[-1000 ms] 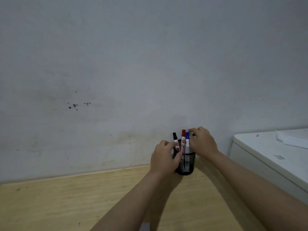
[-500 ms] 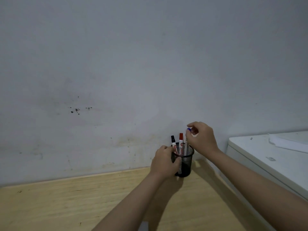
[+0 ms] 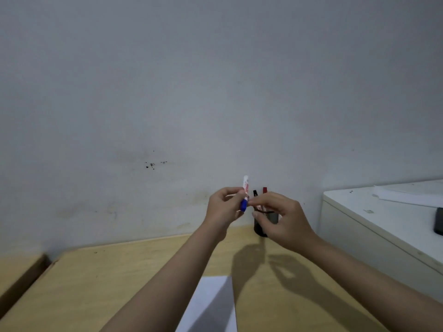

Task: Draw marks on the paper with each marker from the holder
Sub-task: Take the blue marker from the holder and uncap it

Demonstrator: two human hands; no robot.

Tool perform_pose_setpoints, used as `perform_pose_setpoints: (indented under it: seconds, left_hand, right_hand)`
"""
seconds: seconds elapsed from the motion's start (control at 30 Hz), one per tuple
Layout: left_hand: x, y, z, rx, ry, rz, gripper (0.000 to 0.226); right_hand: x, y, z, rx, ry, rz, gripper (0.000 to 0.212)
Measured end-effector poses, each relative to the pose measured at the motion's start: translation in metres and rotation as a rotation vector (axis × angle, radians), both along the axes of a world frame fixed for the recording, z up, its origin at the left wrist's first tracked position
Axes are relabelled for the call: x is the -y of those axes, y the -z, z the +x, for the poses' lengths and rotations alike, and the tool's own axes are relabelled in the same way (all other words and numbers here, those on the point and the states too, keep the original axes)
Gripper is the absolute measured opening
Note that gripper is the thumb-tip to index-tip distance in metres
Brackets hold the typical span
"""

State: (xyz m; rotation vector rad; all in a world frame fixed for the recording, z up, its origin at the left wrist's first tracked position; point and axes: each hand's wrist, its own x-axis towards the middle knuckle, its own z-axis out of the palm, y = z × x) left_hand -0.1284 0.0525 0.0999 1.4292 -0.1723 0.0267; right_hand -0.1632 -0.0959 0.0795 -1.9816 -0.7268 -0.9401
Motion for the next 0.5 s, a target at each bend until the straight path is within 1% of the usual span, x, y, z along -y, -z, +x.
perform_pose_setpoints:
  seconds: [0.03, 0.07, 0.13, 0.17, 0.23, 0.3, 0.37, 0.5]
  left_hand:
    - [-0.007, -0.002, -0.006, 0.013, -0.01, 0.013, 0.014]
    - [-0.013, -0.004, -0.012, 0.026, -0.012, 0.024, 0.019]
    - [-0.024, -0.006, -0.023, 0.054, -0.009, 0.048, 0.023]
    - [-0.029, -0.006, -0.028, 0.07, -0.011, 0.068, 0.021]
    - [-0.036, -0.004, -0.037, 0.098, -0.017, 0.13, 0.019]
    - [-0.043, 0.0, -0.045, 0.125, -0.005, 0.182, 0.021]
    - [-0.048, 0.005, -0.05, 0.148, -0.011, 0.237, 0.022]
    - [-0.064, 0.017, -0.057, 0.156, -0.084, 0.376, 0.026]
  right_hand:
    - [-0.005, 0.0, -0.005, -0.036, 0.013, 0.027, 0.022]
    - [-0.01, 0.0, -0.008, -0.076, 0.041, 0.095, 0.021]
    - [-0.021, -0.002, -0.009, -0.189, 0.128, 0.317, 0.017]
    - [-0.027, -0.005, -0.008, -0.285, 0.16, 0.426, 0.017]
    - [-0.039, -0.01, -0.007, -0.516, 0.115, 0.582, 0.023]
    - [-0.051, -0.017, -0.011, -0.679, 0.036, 0.649, 0.026]
    - [-0.06, -0.021, -0.014, -0.708, 0.041, 0.652, 0.028]
    - [-0.068, -0.021, -0.015, -0.64, 0.079, 0.699, 0.032]
